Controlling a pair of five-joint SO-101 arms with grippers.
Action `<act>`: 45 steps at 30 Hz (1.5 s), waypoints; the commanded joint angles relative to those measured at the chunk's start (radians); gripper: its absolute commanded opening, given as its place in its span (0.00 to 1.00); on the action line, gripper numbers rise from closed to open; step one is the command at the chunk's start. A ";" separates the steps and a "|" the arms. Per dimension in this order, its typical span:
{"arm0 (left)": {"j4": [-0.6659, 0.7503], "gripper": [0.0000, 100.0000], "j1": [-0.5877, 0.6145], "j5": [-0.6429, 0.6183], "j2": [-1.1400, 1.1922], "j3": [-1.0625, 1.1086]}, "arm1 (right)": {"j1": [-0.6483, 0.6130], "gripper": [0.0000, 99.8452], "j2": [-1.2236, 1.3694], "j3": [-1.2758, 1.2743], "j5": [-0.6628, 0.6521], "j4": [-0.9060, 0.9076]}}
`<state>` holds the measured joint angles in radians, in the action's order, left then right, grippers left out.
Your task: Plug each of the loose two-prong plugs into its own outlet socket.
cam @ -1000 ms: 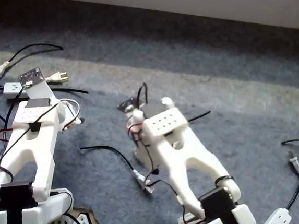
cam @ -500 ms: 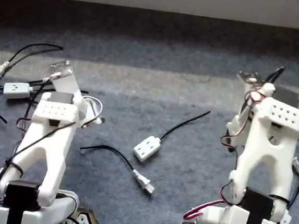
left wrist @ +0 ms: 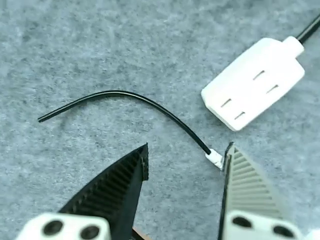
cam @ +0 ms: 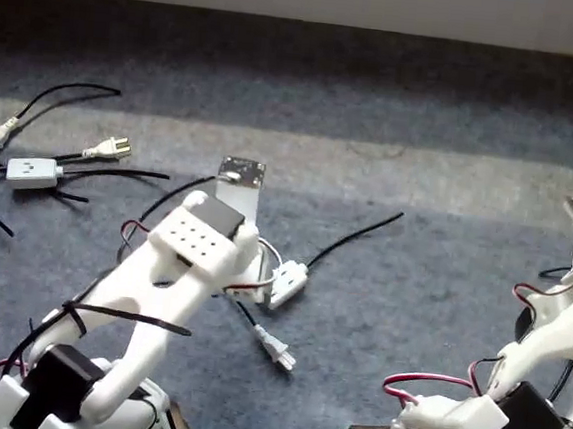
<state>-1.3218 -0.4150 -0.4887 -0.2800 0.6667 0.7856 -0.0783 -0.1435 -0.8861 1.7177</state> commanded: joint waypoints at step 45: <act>0.247 0.25 -0.335 -0.657 -0.021 0.203 | 0.087 0.15 -0.045 -0.280 -0.126 -0.113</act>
<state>-1.1500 -0.7419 -1.1377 -0.2800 0.8370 0.8439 -0.0844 -0.4212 -1.0027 1.6011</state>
